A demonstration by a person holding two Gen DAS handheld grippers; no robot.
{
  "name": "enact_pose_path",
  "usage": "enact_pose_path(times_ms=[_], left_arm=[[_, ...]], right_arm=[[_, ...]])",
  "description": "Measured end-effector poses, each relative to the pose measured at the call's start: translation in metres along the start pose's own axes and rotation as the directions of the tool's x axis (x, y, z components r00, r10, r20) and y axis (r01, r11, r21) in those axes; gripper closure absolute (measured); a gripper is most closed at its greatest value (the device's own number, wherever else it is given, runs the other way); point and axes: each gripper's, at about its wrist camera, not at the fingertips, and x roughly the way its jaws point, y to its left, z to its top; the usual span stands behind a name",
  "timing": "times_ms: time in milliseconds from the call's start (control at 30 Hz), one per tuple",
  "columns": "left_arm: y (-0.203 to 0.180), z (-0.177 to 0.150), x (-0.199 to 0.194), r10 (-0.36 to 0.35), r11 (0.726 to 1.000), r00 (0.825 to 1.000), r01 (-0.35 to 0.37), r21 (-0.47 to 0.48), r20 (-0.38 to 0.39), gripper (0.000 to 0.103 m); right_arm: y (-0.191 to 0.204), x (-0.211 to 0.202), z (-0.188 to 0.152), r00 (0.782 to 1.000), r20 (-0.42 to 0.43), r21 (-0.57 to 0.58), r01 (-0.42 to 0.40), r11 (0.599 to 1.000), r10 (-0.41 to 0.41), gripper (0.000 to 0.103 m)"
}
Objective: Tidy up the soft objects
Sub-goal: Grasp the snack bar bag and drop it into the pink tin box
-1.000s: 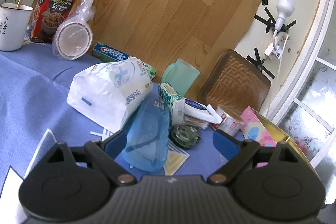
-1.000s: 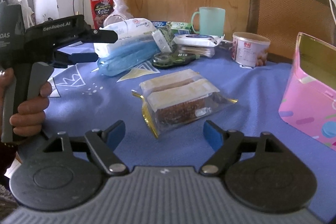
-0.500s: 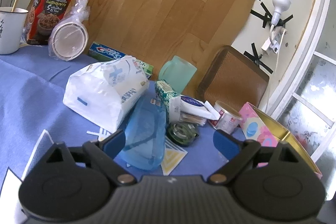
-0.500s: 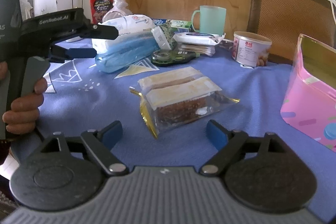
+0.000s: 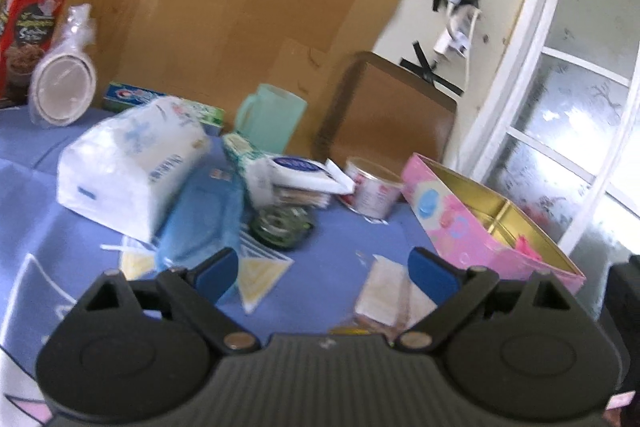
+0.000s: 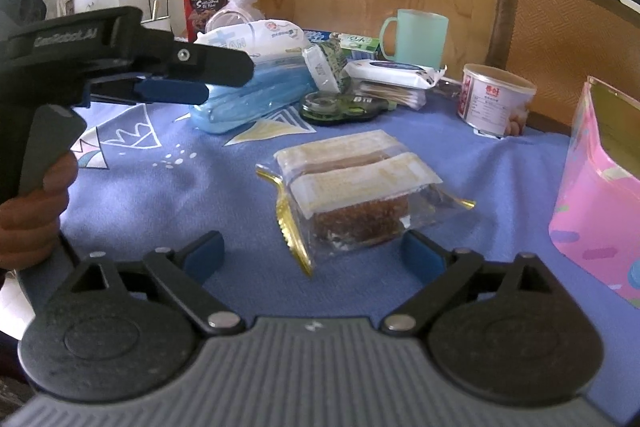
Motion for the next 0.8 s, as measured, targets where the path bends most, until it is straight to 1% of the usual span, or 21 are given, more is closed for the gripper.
enact_pose_path(times_ms=[67,200,233,267,300,333,367,400,433,533,567,600,700,733,800], left_arm=[[-0.006,0.0,0.007,-0.01,1.0,0.999,0.01,0.0,-0.037,0.008],[-0.02,-0.001,0.028,0.015,1.0,0.993,-0.014,0.015,-0.113,0.009],[-0.022,-0.001,0.035,0.016,1.0,0.99,-0.015,0.012,-0.14,0.012],[-0.025,-0.001,0.046,0.012,1.0,0.983,-0.011,0.008,-0.182,0.018],[-0.027,-0.003,0.057,0.01,1.0,0.973,-0.009,0.006,-0.233,0.024],[-0.032,-0.004,0.06,0.03,0.999,0.975,-0.023,0.034,-0.22,0.028],[-0.038,-0.004,0.064,0.02,0.999,0.971,-0.007,0.053,-0.237,0.043],[-0.041,-0.003,0.067,-0.017,0.999,0.967,0.025,0.03,-0.256,0.043],[-0.045,-0.001,0.067,-0.019,1.0,0.967,0.024,0.016,-0.254,0.045],[-0.066,0.004,0.063,-0.011,0.997,0.978,0.028,0.076,-0.21,0.045],[-0.075,0.007,0.061,-0.015,0.995,0.982,0.034,0.098,-0.189,0.045],[-0.086,0.011,0.059,-0.021,0.991,0.986,0.042,0.128,-0.163,0.045],[-0.119,0.024,0.058,-0.06,0.976,0.994,0.079,0.205,-0.095,0.045],[-0.13,0.031,0.062,-0.08,0.97,0.993,0.096,0.222,-0.083,0.045],[-0.151,0.04,0.071,-0.13,0.958,0.989,0.145,0.247,-0.076,0.045]], right_arm=[[0.0,0.0,0.001,1.0,0.0,-0.007,0.002,1.0,-0.002,0.006],[-0.004,0.006,0.005,1.0,-0.003,0.001,0.002,1.0,-0.002,0.005],[-0.005,0.008,0.006,1.0,-0.004,0.006,0.003,1.0,-0.003,0.005],[-0.007,0.01,0.006,1.0,-0.004,0.013,-0.003,1.0,0.004,0.005],[-0.008,0.011,0.006,1.0,0.001,0.021,-0.009,1.0,0.009,0.006],[-0.009,0.012,0.006,1.0,0.009,0.025,-0.008,1.0,0.008,0.008],[-0.009,0.011,0.006,1.0,0.02,0.027,0.0,1.0,-0.001,0.021],[-0.009,0.009,0.006,0.999,0.034,0.026,0.018,1.0,-0.019,0.033],[-0.009,0.008,0.006,0.998,0.042,0.023,0.044,0.999,-0.044,0.034],[-0.016,-0.003,0.005,0.992,0.095,0.057,0.076,0.996,-0.081,0.037],[-0.017,-0.011,0.004,0.985,0.133,0.052,0.101,0.994,-0.107,0.037],[-0.018,-0.018,0.004,0.976,0.171,0.041,0.126,0.991,-0.132,0.037],[-0.027,-0.043,0.004,0.933,0.287,0.038,0.214,0.976,-0.216,0.037],[-0.034,-0.051,0.004,0.919,0.311,0.055,0.237,0.97,-0.242,0.037],[-0.05,-0.062,0.004,0.899,0.328,0.104,0.269,0.957,-0.289,0.037]])
